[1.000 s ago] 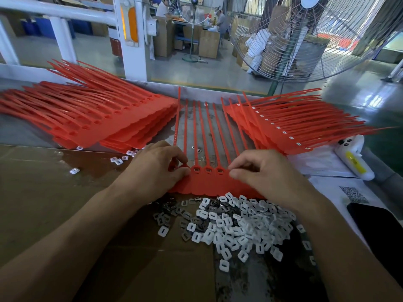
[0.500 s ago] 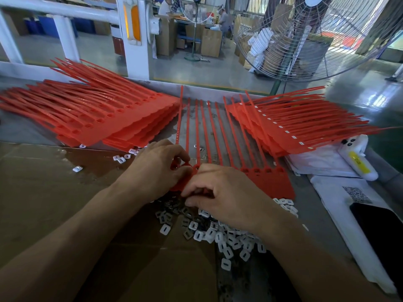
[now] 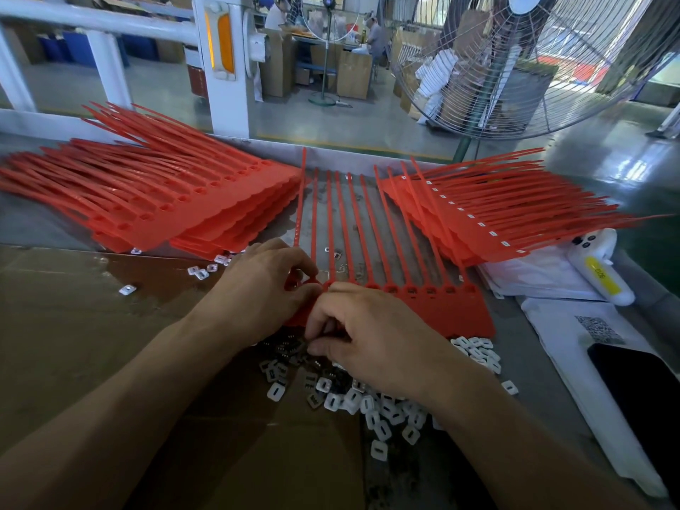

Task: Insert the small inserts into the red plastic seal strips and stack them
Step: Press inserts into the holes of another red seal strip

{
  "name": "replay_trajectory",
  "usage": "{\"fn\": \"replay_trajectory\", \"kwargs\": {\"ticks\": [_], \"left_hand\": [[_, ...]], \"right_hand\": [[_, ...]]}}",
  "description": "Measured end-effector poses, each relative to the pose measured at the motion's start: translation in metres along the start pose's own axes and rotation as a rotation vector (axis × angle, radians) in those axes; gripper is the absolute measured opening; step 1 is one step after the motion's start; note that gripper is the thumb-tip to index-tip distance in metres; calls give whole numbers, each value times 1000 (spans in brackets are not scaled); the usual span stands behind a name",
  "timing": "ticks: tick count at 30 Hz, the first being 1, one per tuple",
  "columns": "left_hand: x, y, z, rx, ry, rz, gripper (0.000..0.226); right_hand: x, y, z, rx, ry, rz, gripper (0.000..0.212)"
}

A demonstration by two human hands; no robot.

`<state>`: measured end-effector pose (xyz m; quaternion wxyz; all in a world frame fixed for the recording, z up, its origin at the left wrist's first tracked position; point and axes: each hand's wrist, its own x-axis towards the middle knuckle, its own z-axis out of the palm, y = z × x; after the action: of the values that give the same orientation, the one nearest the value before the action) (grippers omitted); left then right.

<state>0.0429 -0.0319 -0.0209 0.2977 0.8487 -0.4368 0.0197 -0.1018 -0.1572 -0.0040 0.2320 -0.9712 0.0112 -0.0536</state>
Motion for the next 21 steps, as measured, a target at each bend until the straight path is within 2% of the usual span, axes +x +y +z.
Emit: {"fn": "replay_trajectory", "kwargs": {"ticks": [5, 9, 11, 14, 16, 21], "left_hand": [[0, -1, 0, -7, -3, 0, 26], [0, -2, 1, -2, -2, 9, 26], [0, -3, 1, -4, -3, 11, 25], [0, -4, 1, -4, -12, 1, 26], [0, -5, 2, -4, -13, 3, 28], [0, -5, 1, -2, -11, 6, 28]], "right_hand": [[-3, -2, -1, 0, 7, -39, 13], [-6, 3, -4, 188, 52, 11, 15], [-7, 12, -10, 254, 161, 85, 17], [-7, 35, -28, 241, 399, 242, 9], [-11, 55, -43, 237, 514, 344, 15], [-33, 97, -68, 234, 581, 616, 21]]}}
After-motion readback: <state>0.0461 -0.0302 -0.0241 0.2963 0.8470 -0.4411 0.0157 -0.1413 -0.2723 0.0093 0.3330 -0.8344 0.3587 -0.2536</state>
